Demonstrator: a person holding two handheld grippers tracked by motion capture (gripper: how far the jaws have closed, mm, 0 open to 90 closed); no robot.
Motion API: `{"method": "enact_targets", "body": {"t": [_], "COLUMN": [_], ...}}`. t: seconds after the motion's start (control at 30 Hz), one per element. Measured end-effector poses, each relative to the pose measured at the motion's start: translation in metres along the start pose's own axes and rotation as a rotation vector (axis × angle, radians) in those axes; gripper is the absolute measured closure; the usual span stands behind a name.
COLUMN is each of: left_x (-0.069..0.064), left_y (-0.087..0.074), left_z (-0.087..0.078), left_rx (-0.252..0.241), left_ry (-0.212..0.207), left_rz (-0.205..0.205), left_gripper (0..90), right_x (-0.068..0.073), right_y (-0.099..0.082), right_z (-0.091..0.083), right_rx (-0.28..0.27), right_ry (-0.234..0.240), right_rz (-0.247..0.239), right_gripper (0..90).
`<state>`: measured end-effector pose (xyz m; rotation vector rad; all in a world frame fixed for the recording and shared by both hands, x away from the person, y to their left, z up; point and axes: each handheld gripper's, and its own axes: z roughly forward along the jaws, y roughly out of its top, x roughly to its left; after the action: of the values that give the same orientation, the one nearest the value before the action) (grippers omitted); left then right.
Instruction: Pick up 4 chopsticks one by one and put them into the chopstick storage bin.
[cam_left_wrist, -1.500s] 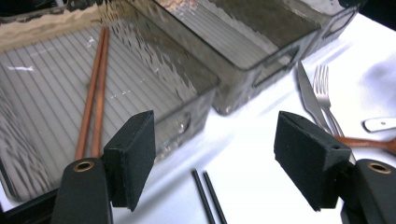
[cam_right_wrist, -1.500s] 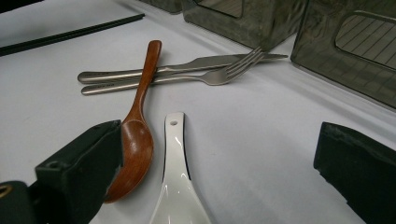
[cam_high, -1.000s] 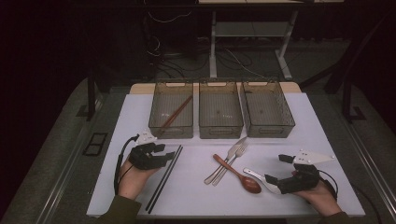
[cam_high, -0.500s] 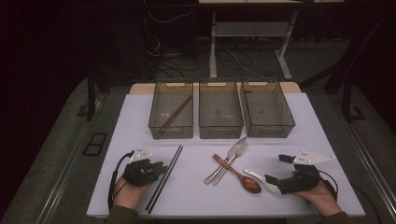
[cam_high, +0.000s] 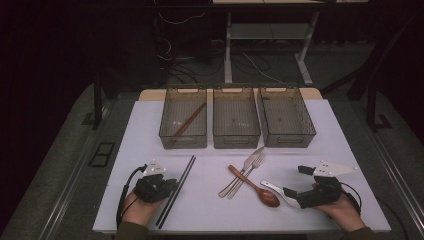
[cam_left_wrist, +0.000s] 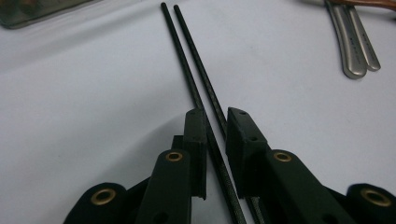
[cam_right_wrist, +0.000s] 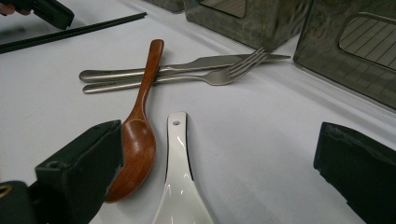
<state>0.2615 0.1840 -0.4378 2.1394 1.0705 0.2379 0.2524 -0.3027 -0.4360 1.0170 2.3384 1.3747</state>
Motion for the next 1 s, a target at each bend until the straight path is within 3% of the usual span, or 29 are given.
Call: {"method": "enact_targets", "body": {"t": [0.33,0.53,1.0], "left_x": [-0.0003,-0.002,0.0018], "left_y": [-0.0011,-0.0004,0.0002], "left_z": [0.0026,0.0031,-0.001], "left_rx": [0.029,0.04,0.049], "left_ry": [0.011,0.018,0.088], "left_rz": [0.008,0.034,0.073], "left_gripper": [78.2,81.8,83.8], "right_x": [-0.0001,-0.0004,-0.0006], "right_y": [0.0001,0.0003,0.0004], "right_z": [-0.0006,-0.0007,-0.001], "right_rx": [-0.002,-0.004,-0.004], "right_ry": [0.0,-0.002,-0.001], "right_rz": [0.0,-0.002,-0.004], "right_gripper": [1.3,1.4,1.4]}}
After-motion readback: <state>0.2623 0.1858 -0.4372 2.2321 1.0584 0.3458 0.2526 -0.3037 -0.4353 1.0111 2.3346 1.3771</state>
